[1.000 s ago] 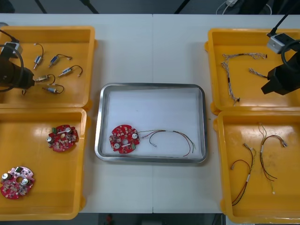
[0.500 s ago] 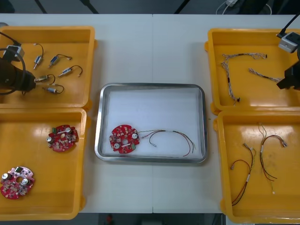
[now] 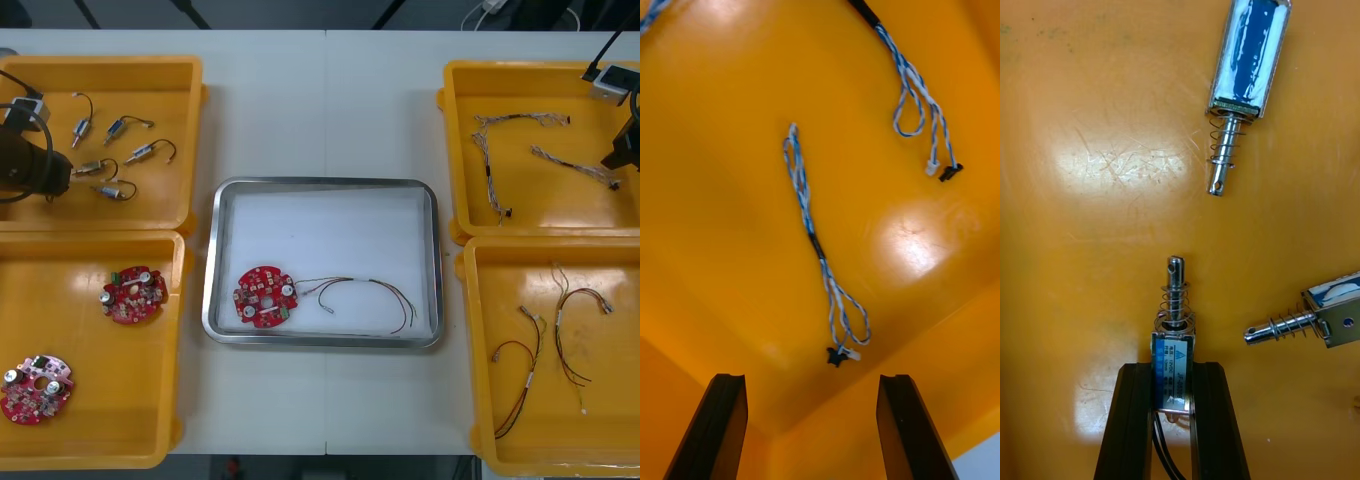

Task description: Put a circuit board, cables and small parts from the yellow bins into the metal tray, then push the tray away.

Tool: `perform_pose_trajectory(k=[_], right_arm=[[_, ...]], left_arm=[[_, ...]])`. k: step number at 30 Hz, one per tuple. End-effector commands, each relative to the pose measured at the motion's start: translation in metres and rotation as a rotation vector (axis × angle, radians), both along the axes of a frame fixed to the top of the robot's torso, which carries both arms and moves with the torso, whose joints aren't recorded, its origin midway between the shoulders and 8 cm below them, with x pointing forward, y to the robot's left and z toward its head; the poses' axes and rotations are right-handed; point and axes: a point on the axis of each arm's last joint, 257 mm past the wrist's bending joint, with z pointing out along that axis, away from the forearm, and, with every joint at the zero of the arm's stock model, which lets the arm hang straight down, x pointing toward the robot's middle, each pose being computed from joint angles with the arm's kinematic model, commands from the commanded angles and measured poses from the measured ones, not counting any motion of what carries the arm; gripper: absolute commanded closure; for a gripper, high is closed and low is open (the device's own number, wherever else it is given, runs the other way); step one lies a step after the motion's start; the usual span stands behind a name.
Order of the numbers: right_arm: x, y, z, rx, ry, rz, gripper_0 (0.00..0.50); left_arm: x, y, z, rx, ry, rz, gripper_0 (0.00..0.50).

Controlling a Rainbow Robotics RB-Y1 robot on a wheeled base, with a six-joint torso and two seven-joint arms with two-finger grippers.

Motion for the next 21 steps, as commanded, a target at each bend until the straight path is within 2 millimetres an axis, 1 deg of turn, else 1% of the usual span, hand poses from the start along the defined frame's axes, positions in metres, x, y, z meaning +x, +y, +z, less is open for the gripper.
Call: perform_pose_trajectory(k=[1,3,7,9,12,15,18,21], right_arm=[[0.025,-0.002,0.025,-0.046,-0.076,0.102,0.000],[0.030,-0.003,0.020,-0.063,-0.087,0.134,0.000],[0.039,0.003,0.009,-0.081,-0.099,0.187,0.000],[0.044,0.008,0.002,-0.070,-0.102,0.186,0.000],[0.048,0.017,-0.009,-0.051,-0.102,0.181,0.000],[0.051,0.022,-0.021,-0.025,-0.095,0.166,0.000],[0.054,0.023,-0.024,0.003,-0.096,0.141,0.000],[0.059,0.021,-0.026,0.011,-0.107,0.121,0.000]], left_arm=[[0.013,-0.003,0.023,0.062,-0.030,-0.087,0.500],[0.012,-0.001,0.026,0.059,-0.031,-0.088,0.500],[0.007,0.002,0.044,0.041,-0.039,-0.094,0.500],[0.002,0.004,0.058,0.023,-0.041,-0.094,0.500],[-0.003,0.002,0.074,-0.010,-0.043,-0.094,0.500],[-0.010,0.002,0.099,-0.041,-0.046,-0.087,0.500],[-0.017,0.000,0.122,-0.054,-0.035,-0.086,0.500],[-0.026,-0.010,0.138,-0.083,-0.020,-0.089,0.500]])
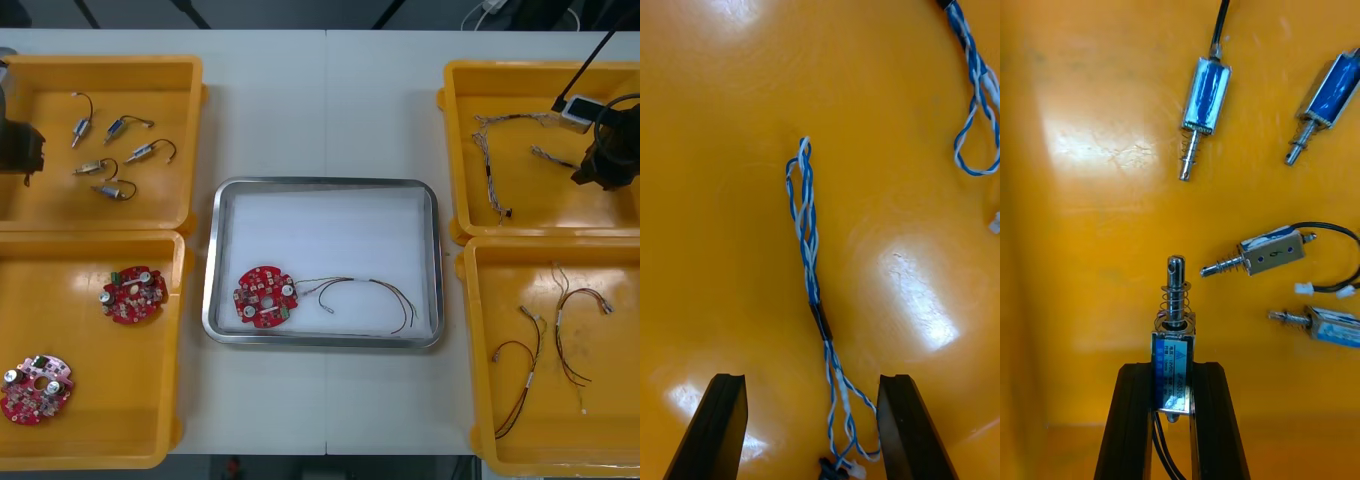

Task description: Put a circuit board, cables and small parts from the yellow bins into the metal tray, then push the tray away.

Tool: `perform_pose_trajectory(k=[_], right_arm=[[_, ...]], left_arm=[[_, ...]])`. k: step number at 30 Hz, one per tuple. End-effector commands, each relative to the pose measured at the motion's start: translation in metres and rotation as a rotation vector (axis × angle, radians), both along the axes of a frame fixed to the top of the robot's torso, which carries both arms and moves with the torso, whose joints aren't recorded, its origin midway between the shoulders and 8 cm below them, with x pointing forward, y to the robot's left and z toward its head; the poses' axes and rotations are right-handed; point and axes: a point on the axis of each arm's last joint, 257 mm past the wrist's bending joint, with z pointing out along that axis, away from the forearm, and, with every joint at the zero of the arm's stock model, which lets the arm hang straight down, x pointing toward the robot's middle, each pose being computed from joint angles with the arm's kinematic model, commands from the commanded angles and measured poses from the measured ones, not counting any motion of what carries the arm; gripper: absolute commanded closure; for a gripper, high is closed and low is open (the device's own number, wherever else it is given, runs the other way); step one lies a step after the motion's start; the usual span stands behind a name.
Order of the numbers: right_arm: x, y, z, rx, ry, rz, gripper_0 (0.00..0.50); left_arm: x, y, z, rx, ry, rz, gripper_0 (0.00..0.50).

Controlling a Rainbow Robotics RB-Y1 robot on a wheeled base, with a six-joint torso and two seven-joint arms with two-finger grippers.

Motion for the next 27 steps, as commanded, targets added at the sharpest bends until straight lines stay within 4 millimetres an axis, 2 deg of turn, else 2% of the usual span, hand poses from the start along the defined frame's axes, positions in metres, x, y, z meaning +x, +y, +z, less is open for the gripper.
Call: perform_pose_trajectory(k=[1,3,4,8,14,16,19,25,27], right_arm=[[0.027,0.017,0.032,0.021,-0.080,0.018,0.000],[0.028,0.017,0.029,0.026,-0.080,0.010,0.000],[0.030,0.021,0.026,0.031,-0.084,0.012,0.000],[0.031,0.024,0.025,0.027,-0.085,0.017,0.000],[0.027,0.028,0.012,-0.001,-0.057,0.034,0.000],[0.026,0.026,0.009,-0.007,-0.049,0.033,0.000],[0.022,0.019,0.003,0.004,-0.038,0.011,0.000],[0.019,0.012,-0.002,0.008,-0.029,-0.011,0.000],[0.019,0.009,-0.004,0.009,-0.027,-0.019,0.000]], left_arm=[[0.000,-0.002,0.083,0.027,-0.073,-0.068,0.500],[-0.003,-0.012,0.087,-0.002,-0.066,-0.056,0.500],[-0.006,-0.024,0.093,-0.036,-0.064,-0.037,0.500],[-0.009,-0.051,0.098,-0.102,-0.059,-0.002,0.500],[-0.019,-0.102,0.104,-0.179,-0.052,0.076,0.500],[-0.025,-0.120,0.107,-0.197,-0.066,0.153,0.500],[-0.033,-0.145,0.104,-0.224,-0.073,0.227,0.500],[-0.052,-0.180,0.091,-0.220,-0.041,0.250,0.500],[-0.059,-0.199,0.086,-0.231,-0.034,0.268,0.500]])
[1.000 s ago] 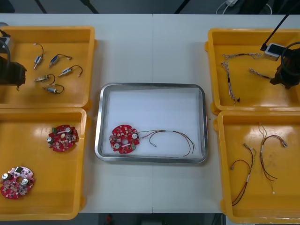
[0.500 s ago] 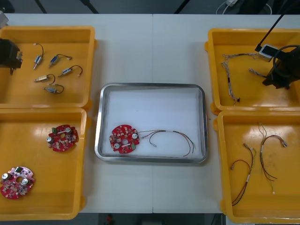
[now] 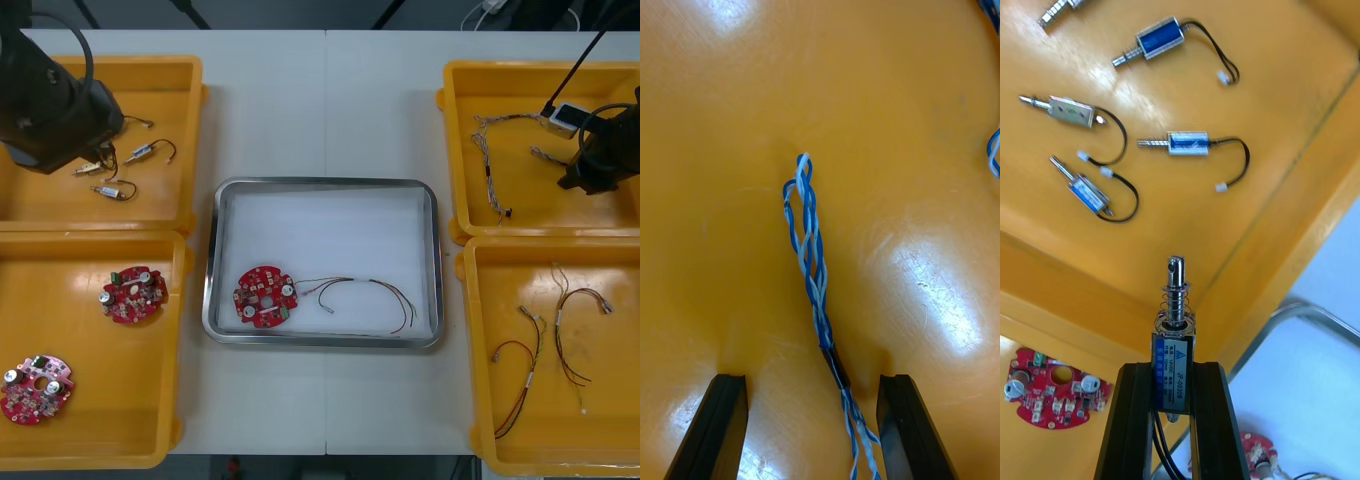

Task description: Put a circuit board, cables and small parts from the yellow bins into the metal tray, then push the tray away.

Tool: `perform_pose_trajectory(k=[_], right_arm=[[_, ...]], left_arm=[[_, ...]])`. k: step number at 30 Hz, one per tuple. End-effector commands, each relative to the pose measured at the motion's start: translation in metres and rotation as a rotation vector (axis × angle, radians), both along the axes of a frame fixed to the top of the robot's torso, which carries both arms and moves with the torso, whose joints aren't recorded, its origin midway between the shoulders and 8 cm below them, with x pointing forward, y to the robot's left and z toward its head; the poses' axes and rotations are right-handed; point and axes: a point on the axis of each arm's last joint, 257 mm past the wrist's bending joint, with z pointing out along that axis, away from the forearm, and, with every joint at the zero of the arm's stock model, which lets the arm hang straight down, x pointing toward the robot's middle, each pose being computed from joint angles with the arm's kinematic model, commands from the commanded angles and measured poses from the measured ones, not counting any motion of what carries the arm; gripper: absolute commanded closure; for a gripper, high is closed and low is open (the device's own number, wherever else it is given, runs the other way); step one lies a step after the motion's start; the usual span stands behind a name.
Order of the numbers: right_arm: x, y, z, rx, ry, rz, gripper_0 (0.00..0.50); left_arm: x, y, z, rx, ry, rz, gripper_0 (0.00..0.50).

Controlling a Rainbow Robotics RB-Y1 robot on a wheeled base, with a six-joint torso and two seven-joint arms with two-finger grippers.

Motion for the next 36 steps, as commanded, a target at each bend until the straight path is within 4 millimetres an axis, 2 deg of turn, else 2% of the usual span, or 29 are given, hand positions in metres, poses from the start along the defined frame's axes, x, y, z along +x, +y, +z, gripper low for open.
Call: perform_pose_trajectory(k=[1,5,7,10,11,12,14,15,18,25,32,36], right_arm=[[0.010,0.002,0.015,-0.022,-0.027,0.026,0.000],[0.009,0.005,0.012,-0.025,-0.022,0.031,0.004],[0.009,0.006,0.011,-0.027,-0.019,0.034,0.065],[0.008,0.006,0.009,-0.027,-0.016,0.034,0.190],[0.009,0.008,0.010,-0.022,-0.018,0.036,0.267],[0.008,0.007,0.008,-0.023,-0.015,0.036,0.308],[0.007,0.010,0.007,-0.010,-0.012,0.036,0.470],[0.006,0.010,0.006,-0.006,-0.009,0.035,0.493],[0.004,0.011,0.002,0.033,-0.003,0.016,0.500],[-0.003,0.015,0.002,0.043,0.030,0.029,0.500],[-0.013,0.014,0.027,0.058,0.050,0.056,0.500],[-0.016,0.013,0.047,0.045,0.049,0.082,0.500]], left_arm=[[-0.002,-0.043,0.026,0.114,-0.069,-0.211,0.500],[-0.010,-0.069,0.018,0.093,-0.063,-0.188,0.500],[-0.013,-0.085,0.011,0.085,-0.061,-0.181,0.500],[-0.016,-0.105,0.001,0.098,-0.068,-0.178,0.500],[-0.016,-0.113,-0.003,0.102,-0.068,-0.179,0.500],[-0.016,-0.117,-0.004,0.102,-0.071,-0.180,0.500],[-0.014,-0.128,-0.013,0.115,-0.075,-0.174,0.500],[-0.013,-0.130,-0.015,0.118,-0.073,-0.170,0.500],[-0.009,-0.149,-0.030,0.112,-0.063,-0.170,0.500],[0.002,-0.172,-0.057,0.122,-0.052,-0.169,0.500],[0.011,-0.181,-0.089,0.142,-0.051,-0.157,0.500],[0.009,-0.182,-0.108,0.115,-0.053,-0.161,0.500]])
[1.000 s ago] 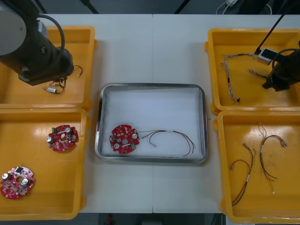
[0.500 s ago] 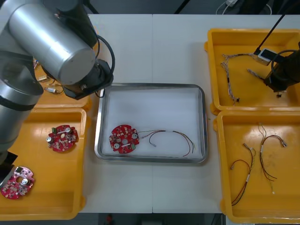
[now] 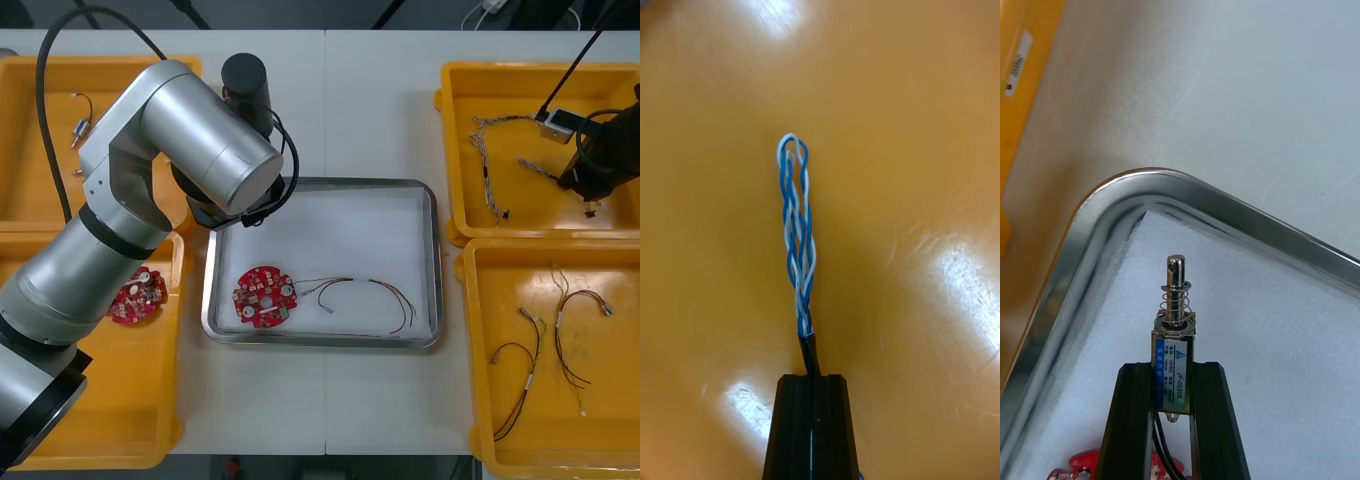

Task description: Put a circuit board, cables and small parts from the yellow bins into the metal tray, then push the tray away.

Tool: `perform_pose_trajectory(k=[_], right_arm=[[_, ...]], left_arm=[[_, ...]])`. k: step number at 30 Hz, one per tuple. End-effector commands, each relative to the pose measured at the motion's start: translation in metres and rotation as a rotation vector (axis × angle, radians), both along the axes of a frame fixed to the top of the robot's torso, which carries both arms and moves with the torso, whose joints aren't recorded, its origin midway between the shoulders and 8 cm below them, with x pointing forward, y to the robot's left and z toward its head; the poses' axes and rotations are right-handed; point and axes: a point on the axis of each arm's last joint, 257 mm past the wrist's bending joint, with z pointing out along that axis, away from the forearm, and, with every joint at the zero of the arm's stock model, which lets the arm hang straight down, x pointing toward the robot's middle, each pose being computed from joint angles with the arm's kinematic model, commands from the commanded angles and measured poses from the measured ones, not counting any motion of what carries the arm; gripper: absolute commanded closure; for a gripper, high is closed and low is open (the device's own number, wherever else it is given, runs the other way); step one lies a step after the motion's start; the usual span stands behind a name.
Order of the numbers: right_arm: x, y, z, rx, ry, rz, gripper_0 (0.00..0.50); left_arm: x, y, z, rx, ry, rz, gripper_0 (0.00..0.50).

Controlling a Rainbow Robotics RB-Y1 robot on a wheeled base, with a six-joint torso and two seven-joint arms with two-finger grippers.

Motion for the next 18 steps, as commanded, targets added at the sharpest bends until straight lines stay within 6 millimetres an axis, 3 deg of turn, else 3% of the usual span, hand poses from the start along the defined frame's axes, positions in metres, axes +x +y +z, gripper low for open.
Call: perform_pose_trajectory(k=[1,13,18], right_arm=[[0.007,-0.012,0.051,-0.022,-0.067,0.041,0.500],[-0.009,-0.001,0.086,-0.007,-0.039,0.102,0.500],[-0.019,0.011,0.100,-0.025,-0.017,0.158,0.500]], left_arm=[[-0.001,-0.018,-0.009,-0.004,-0.028,-0.082,0.500],[-0.017,-0.022,-0.041,0.015,0.011,-0.094,0.500],[-0.019,-0.022,-0.046,0.015,0.011,-0.088,0.490]])
